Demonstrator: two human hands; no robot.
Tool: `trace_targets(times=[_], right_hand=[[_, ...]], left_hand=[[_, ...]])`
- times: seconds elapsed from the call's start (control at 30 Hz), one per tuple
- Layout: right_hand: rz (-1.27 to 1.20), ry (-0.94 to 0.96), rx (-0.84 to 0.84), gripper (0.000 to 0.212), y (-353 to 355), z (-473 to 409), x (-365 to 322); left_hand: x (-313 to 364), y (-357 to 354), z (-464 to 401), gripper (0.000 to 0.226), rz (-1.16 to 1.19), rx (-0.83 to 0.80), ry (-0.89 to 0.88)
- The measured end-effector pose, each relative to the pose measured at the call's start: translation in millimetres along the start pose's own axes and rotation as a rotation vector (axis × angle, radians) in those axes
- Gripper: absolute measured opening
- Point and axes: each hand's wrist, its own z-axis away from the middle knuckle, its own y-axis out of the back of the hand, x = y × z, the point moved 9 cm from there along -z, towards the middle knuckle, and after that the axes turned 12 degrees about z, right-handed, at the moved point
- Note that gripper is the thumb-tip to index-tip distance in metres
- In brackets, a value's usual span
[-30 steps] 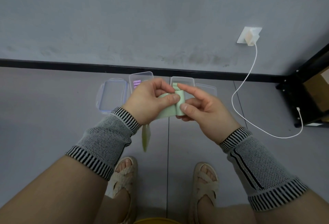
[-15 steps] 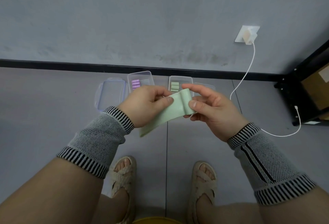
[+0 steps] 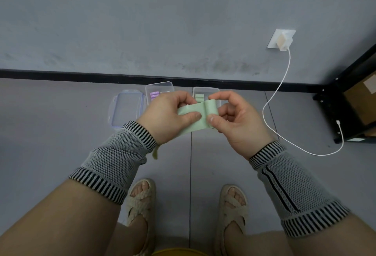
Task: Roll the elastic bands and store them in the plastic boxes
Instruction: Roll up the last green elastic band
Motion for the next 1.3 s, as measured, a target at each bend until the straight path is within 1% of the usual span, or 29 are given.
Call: trace_targets(times=[0.13,0.23,0.4,0.47,0.53,0.6,0.73,0.87,0.97,1.07,1.2,1.3], right_hand=[[0.114,0.016,0.024,0.035,-3.5,0.1,1.0],[0.165,0.027,0.033,0.036,-6.6,-0.1,2.0],[0.191,0.044,0.052,0.037,-7.3,-1.3,2.1],[0.194,0.05,0.061,0.037,-6.8,-1.1,1.3],[0.214,0.052,0.062,0.037,-6.9,-0.7,0.2],[0.228,0.054,0.07,0.039,-6.7,-0.1,-1.5],[0.19,0.008,0.101,0.052,-3.3,1.7,0.4],[0.109,0.043,-0.022,0.049,-12.5,5.6,-2.4],[0.059,0.067,-0.082,0.058,-17.4,8.3,-3.3],[0.018,0.073,-0.06,0.058,-15.9,8.6,-3.1],[0.061,0.096,0.012,0.057,-13.1,8.8,-3.2],[0.106,0.12,0.046,0.056,-12.5,8.6,-5.4]], left_hand=[[-2.2,-3.1,-0.8,0.012,0.057,0.028,0.025],[-5.8,-1.6,-1.2,0.024,0.157,0.078,0.079],[-3.3,-0.5,-1.2,0.014,0.149,0.131,0.08],[-3.4,0.2,-0.3,0.013,0.19,0.142,0.083],[-2.8,2.1,1.4,0.019,0.25,0.149,0.084],[-0.4,2.2,2.6,0.022,0.277,0.138,0.076],[-3.8,1.4,1.2,0.015,0.367,0.128,0.08],[-10.9,7.2,0.7,0.012,0.467,0.121,0.101],[-11.1,10.7,1.8,0.01,0.486,0.105,0.093],[-10.2,9.7,2.9,0.008,0.487,0.07,0.095],[-10.0,4.0,2.4,0.01,0.508,0.025,0.1],[-10.4,3.0,1.7,0.005,0.514,0.053,0.106]])
